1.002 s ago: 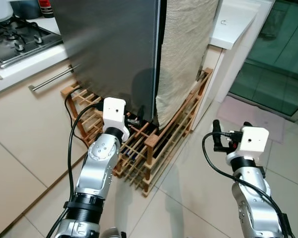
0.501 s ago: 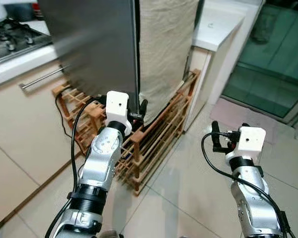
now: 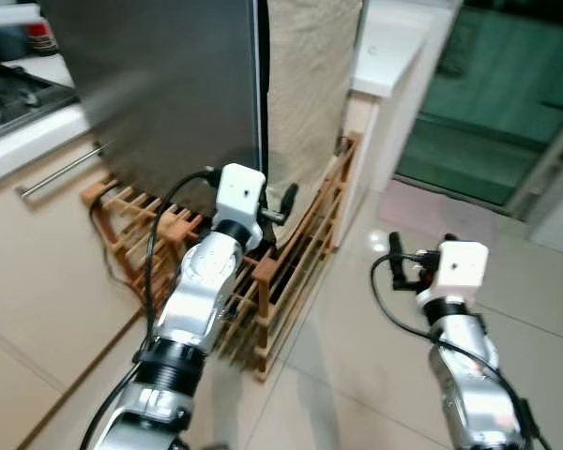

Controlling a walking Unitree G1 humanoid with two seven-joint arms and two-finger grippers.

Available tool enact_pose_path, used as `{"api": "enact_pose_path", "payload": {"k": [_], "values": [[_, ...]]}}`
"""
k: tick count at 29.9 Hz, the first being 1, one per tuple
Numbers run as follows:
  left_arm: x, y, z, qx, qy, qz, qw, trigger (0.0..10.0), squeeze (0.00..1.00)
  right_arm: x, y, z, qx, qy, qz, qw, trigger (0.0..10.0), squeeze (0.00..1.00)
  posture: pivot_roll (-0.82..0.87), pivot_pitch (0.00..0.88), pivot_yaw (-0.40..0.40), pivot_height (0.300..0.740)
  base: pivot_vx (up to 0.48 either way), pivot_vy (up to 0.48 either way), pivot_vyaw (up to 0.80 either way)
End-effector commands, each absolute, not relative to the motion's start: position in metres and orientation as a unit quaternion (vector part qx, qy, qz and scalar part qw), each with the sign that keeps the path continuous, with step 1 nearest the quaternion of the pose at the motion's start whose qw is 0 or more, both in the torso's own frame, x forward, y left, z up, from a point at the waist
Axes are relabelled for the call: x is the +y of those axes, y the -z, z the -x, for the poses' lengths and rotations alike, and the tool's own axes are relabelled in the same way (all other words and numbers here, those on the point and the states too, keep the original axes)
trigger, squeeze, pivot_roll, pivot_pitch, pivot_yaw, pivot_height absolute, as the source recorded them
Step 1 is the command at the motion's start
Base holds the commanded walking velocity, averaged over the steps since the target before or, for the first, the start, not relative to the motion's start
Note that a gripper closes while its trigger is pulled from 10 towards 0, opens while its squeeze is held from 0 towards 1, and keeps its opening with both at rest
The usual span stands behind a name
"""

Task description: Restocking fridge

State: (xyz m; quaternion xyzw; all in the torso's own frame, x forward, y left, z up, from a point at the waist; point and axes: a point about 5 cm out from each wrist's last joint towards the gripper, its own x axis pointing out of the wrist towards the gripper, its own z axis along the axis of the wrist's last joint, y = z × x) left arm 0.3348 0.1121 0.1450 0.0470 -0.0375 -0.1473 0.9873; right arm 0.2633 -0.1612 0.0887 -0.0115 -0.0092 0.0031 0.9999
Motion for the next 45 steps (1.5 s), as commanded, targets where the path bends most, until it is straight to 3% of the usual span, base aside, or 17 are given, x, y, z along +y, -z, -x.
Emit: {"api": "enact_pose_path", "payload": {"k": [1,14,19,35,45], "values": [[0.102,-0.149,-0.335,-0.045,0.16,-0.041,0.985,10.0,0.0,-0.17,-0.088,-0.263,-0.008,0.011,0.021,1.0,10.0,0.0,0.05,0.0,-0.019,0.74,0.0,0.0,-0.49],[0.101,-0.157,-0.335,-0.059,0.163,-0.059,0.983,10.0,0.0,-0.162,-0.084,-0.264,-0.01,-0.001,0.021,1.0,10.0,0.0,0.07,0.002,-0.022,0.736,0.0,0.0,0.0],[0.086,-0.161,-0.338,-0.036,0.197,-0.011,0.98,10.0,0.0,-0.16,-0.084,-0.265,-0.009,0.0,0.016,1.0,10.0,0.0,0.07,0.001,-0.017,0.736,0.0,0.0,0.0],[0.052,-0.169,-0.35,-0.023,0.232,-0.05,0.971,10.0,0.0,-0.17,-0.084,-0.259,-0.01,0.014,0.025,1.0,10.0,0.0,0.03,0.002,-0.018,0.736,0.0,0.0,0.0],[0.057,-0.172,-0.349,-0.022,0.224,-0.042,0.973,10.0,0.0,-0.171,-0.082,-0.257,-0.006,0.016,0.027,0.999,10.0,0.0,0.02,0.01,-0.011,0.736,0.0,0.0,0.0]]}}
